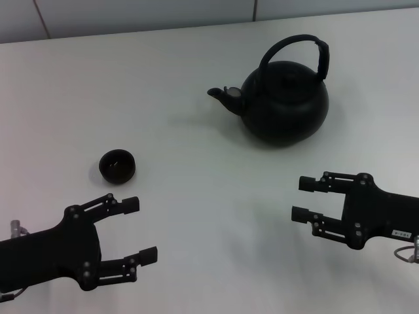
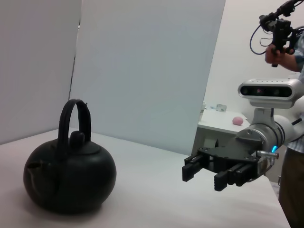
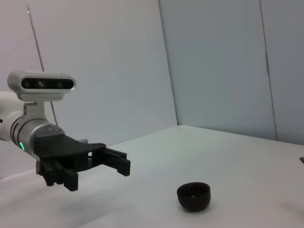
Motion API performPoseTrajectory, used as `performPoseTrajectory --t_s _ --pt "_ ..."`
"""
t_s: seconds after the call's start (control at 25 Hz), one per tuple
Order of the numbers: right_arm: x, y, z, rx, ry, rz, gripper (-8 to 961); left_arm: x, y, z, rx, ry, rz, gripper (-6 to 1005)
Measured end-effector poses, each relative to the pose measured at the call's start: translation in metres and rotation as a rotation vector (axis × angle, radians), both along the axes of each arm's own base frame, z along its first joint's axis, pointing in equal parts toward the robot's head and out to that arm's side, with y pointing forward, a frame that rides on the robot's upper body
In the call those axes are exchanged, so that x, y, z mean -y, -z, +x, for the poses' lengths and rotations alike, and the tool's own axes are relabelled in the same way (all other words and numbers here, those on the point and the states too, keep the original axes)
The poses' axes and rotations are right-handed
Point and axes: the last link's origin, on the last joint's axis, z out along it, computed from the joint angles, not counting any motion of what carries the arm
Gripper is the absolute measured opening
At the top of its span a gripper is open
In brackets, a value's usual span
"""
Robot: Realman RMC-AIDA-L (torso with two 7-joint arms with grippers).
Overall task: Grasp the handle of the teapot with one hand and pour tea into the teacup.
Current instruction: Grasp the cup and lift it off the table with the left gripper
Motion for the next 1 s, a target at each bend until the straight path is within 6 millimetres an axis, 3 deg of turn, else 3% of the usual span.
performPoseTrajectory --t_s 0.28,0.72,1.0 --pt "-0.005 0.0 -0.003 -0.012 -0.004 0.01 544 -0.002 0.004 0.003 0.004 0.019 0.044 851" --pt "-0.012 -0.002 -0.007 -0.049 -0.004 0.067 545 -0.007 0.017 -0.01 0.004 -0.047 0.18 841" --pt "-0.013 -0.003 -0.007 -0.056 0.0 0.088 545 -0.021 0.026 -0.027 -0.013 -0.227 0.334 835"
